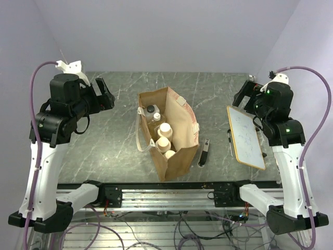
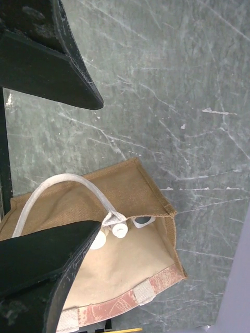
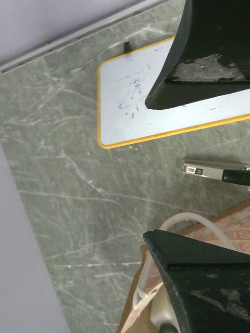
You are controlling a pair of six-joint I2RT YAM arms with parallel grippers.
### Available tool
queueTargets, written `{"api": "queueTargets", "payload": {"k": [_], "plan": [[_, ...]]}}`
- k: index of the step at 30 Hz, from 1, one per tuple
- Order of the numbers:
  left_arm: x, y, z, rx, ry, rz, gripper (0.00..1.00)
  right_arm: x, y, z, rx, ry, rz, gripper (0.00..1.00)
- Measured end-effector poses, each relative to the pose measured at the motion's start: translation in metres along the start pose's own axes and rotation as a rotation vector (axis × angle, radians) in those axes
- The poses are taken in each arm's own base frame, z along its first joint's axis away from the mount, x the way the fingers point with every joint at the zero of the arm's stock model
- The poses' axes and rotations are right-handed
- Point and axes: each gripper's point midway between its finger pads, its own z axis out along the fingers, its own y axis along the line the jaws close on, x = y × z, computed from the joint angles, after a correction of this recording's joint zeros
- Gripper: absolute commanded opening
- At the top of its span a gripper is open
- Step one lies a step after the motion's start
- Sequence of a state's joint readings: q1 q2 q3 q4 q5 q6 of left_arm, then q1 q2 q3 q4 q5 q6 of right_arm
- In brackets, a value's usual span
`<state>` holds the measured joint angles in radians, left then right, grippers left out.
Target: Take the personal care products out of the canvas bag
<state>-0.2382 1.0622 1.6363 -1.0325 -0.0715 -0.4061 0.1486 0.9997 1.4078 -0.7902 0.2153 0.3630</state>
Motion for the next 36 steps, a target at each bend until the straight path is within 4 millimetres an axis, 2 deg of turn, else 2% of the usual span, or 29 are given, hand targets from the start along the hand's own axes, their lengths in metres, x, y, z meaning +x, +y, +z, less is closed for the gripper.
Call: {"api": "queueTargets", "payload": {"k": [5,12,15,20,24,29,36], "plan": [[0.013,0.002,0.011,-0.008,0.019,-0.063,0.99,0.017,-0.012,0.012,0.046,0.049,0.042,1.00],[0.025,0.001,0.015,0.006,-0.009,-0.190,0.99,0.035,-0.007,0.039,0.028,0.135,0.080,1.00],[0.022,-0.006,0.016,0.035,-0.025,-0.236,0.99,0.047,0.004,0.049,-0.029,0.178,0.088,1.00],[0.025,-0.027,0.027,0.121,0.034,-0.296,0.99,0.064,0.042,0.054,-0.250,0.257,0.116,1.00],[0.040,-0.047,0.040,0.212,0.123,-0.363,0.99,0.069,0.081,0.042,-0.487,0.315,0.154,1.00],[0.078,-0.059,0.046,0.266,0.266,-0.448,0.99,0.075,0.119,0.016,-0.702,0.387,0.156,1.00],[0.134,-0.092,0.035,0.336,0.478,-0.469,0.99,0.097,0.189,-0.048,-0.966,0.522,0.105,1.00]]}}
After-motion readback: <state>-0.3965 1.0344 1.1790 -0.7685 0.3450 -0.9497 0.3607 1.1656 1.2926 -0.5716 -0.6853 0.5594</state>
